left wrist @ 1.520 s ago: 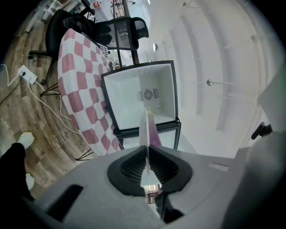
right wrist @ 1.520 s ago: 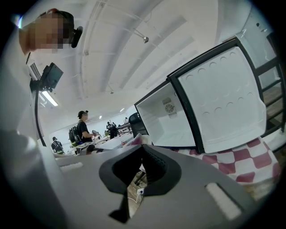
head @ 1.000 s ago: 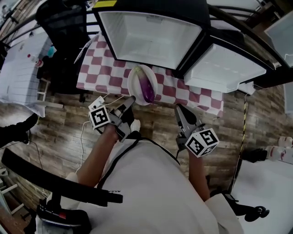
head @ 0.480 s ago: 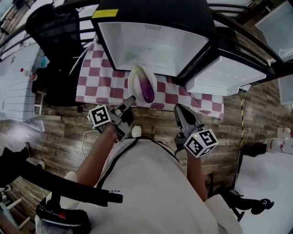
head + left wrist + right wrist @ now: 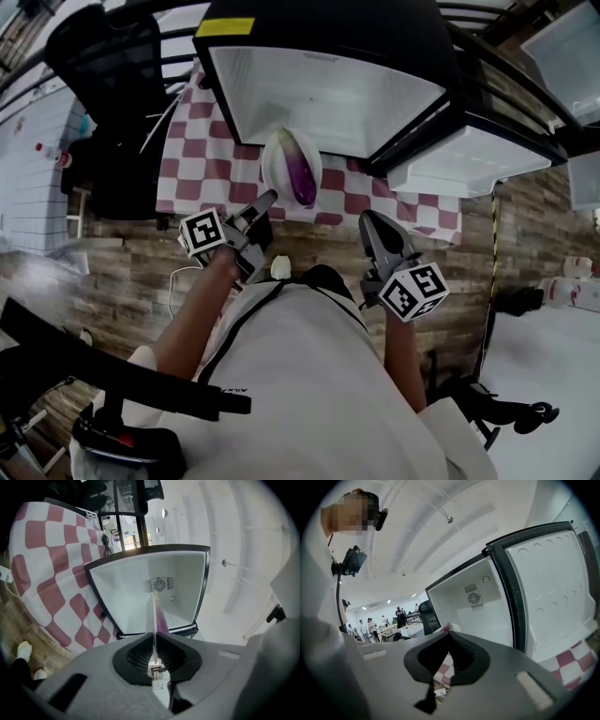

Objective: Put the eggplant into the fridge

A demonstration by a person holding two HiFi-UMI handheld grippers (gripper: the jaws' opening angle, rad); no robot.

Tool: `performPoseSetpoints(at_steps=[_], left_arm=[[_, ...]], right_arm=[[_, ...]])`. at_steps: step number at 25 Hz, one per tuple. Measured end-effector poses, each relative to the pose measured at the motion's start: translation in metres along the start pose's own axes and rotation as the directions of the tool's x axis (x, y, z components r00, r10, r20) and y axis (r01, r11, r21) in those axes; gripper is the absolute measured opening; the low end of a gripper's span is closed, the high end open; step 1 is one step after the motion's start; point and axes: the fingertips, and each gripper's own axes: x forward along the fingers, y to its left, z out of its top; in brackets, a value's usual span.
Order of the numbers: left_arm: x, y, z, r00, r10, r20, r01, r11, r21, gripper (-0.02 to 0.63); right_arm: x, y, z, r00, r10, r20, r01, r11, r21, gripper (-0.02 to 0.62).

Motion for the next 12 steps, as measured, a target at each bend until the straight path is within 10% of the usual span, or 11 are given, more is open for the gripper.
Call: performPoseSetpoints(at_steps=[12], left_arm=[[0.026, 0.015, 0.009, 1.000, 0.012, -0.010, -0.012, 1.000, 0.000, 0.028]], right_arm=[[0.013, -0.013, 0.003, 1.000, 0.011, -0.010, -0.010, 0.999, 0.030, 0.008]])
